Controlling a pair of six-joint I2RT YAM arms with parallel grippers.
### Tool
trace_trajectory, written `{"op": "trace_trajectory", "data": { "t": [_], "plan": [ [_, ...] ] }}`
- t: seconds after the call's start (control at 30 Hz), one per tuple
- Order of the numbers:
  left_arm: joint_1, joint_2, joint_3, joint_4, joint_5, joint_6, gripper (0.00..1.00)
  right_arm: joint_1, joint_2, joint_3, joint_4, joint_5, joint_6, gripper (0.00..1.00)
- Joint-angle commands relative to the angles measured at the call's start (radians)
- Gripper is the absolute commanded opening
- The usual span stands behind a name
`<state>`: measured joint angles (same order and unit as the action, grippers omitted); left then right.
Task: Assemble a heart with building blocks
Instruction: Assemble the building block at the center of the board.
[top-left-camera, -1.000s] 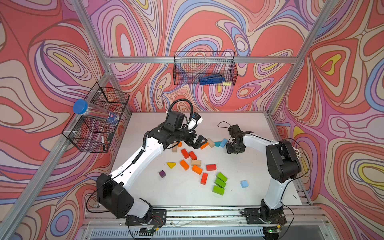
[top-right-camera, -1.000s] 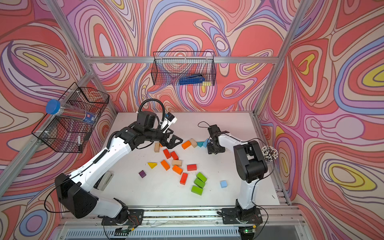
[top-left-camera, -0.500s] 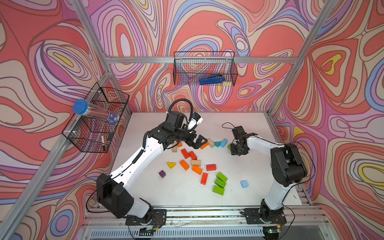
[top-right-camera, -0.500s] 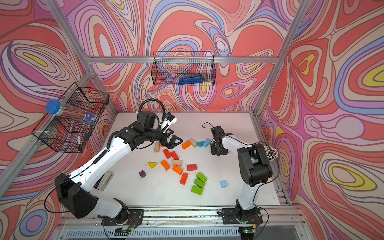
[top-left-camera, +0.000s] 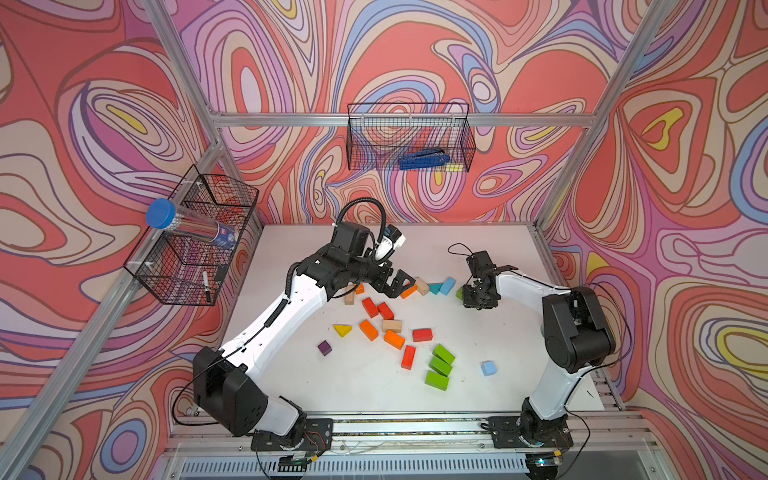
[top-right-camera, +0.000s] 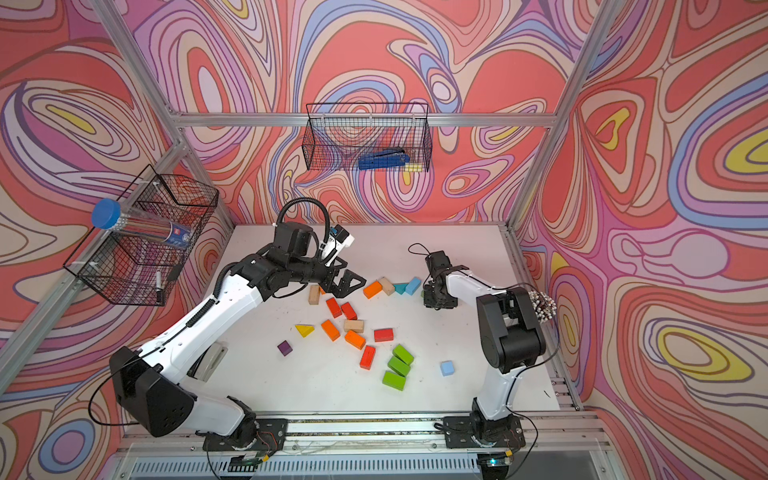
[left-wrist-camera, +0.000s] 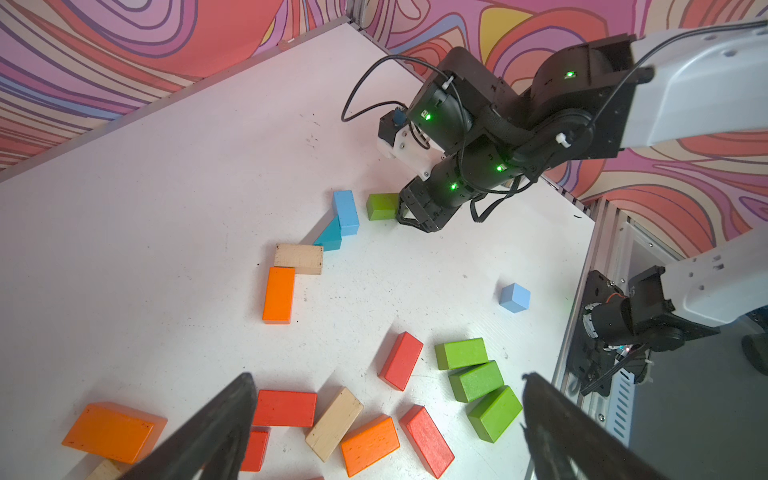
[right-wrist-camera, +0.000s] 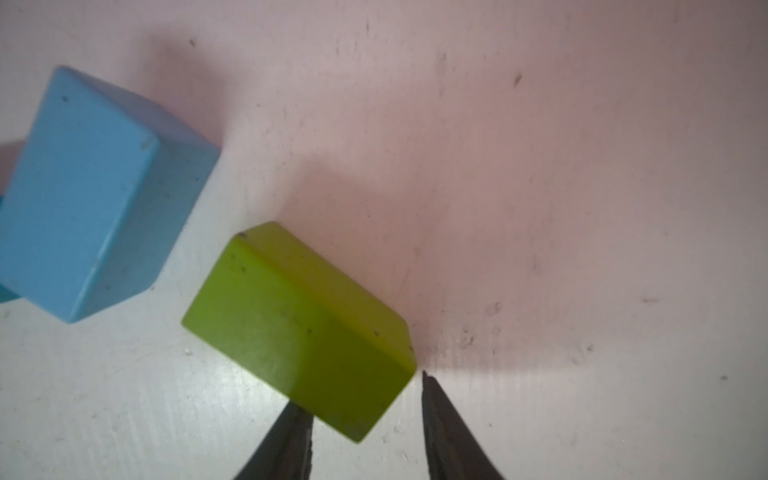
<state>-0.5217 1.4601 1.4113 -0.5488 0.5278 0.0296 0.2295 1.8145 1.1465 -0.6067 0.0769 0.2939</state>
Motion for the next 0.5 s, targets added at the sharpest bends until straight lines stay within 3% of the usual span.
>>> {"op": "trace_trajectory", "data": {
  "t": [0.0, 0.2, 0.47],
  "plan": [
    [0.008, -0.021, -0.011, 0.022, 0.023, 0.001, 0.99, -0.005, -0.018, 0.003, 0.041, -0.027, 0.019, 0.45],
    [0.008, -0.02, -0.011, 0.021, 0.027, 0.0, 1.0, -0.005, 0.002, 0.015, 0.064, -0.05, 0.064, 0.53],
    [0.006, -0.014, -0.009, 0.022, 0.035, -0.003, 1.0, -0.005, 0.017, 0.043, 0.072, -0.039, 0.083, 0.48]
  ]
}}
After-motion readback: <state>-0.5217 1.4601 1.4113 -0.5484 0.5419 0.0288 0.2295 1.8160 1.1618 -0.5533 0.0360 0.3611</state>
